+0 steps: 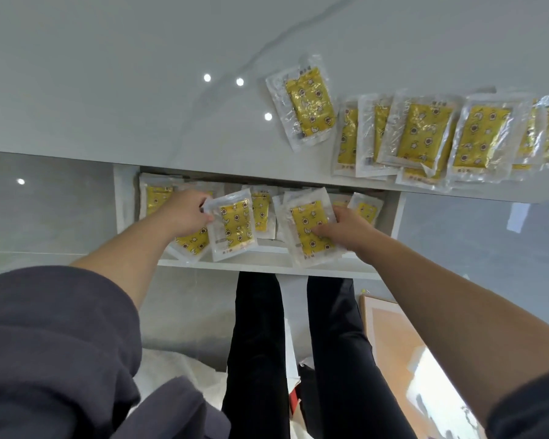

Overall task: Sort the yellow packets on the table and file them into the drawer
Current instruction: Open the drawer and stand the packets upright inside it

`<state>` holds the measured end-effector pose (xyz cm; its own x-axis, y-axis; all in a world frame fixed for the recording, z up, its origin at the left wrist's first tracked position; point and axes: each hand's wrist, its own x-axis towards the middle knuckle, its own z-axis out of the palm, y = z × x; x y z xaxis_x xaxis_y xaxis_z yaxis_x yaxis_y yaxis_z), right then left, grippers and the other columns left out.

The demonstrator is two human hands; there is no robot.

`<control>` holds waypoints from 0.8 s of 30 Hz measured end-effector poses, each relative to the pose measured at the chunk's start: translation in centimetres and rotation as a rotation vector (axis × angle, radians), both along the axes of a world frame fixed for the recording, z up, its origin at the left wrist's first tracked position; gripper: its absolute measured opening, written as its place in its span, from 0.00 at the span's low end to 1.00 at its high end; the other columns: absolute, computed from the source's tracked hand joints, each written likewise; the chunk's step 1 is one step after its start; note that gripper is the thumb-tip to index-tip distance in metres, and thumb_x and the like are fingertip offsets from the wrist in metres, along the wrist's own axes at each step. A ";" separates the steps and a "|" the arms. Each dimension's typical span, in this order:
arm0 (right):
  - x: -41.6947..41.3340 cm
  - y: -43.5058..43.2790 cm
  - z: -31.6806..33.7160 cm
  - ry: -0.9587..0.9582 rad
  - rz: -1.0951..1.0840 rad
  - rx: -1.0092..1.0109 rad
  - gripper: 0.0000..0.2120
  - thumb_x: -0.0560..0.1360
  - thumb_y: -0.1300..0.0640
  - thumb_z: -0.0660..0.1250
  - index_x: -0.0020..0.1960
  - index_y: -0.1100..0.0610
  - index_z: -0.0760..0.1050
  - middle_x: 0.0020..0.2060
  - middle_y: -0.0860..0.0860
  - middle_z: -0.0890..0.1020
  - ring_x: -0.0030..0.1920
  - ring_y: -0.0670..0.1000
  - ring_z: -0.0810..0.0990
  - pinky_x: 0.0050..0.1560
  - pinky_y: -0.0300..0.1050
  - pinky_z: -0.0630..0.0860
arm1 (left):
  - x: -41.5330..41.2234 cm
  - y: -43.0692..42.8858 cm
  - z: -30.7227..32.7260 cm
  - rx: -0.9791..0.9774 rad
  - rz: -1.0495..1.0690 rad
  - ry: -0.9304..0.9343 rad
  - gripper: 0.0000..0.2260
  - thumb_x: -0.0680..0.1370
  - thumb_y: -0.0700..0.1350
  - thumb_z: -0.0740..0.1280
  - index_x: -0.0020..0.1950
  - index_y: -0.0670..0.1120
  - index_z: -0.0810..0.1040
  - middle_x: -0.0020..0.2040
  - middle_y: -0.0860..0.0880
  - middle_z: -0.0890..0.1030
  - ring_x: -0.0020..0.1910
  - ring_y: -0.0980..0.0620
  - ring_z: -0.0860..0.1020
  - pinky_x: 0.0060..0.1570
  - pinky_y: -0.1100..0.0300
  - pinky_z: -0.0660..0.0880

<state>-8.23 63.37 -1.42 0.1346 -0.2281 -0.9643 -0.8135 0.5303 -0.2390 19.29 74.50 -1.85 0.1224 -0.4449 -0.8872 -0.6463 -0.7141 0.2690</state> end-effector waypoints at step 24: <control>-0.9 2.4 -8.2 -0.034 -0.241 -0.027 0.26 0.74 0.56 0.70 0.71 0.54 0.69 0.61 0.50 0.80 0.62 0.54 0.78 0.67 0.57 0.72 | -1.6 0.0 -8.8 -0.141 0.259 -0.074 0.18 0.79 0.52 0.65 0.64 0.43 0.77 0.50 0.44 0.82 0.36 0.46 0.79 0.34 0.61 0.70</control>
<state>-9.16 65.76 -9.63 0.1056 -0.2837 -0.9531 -0.6552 0.7012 -0.2812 17.73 74.48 -10.67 0.3101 -0.5088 -0.8031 -0.4688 -0.8167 0.3364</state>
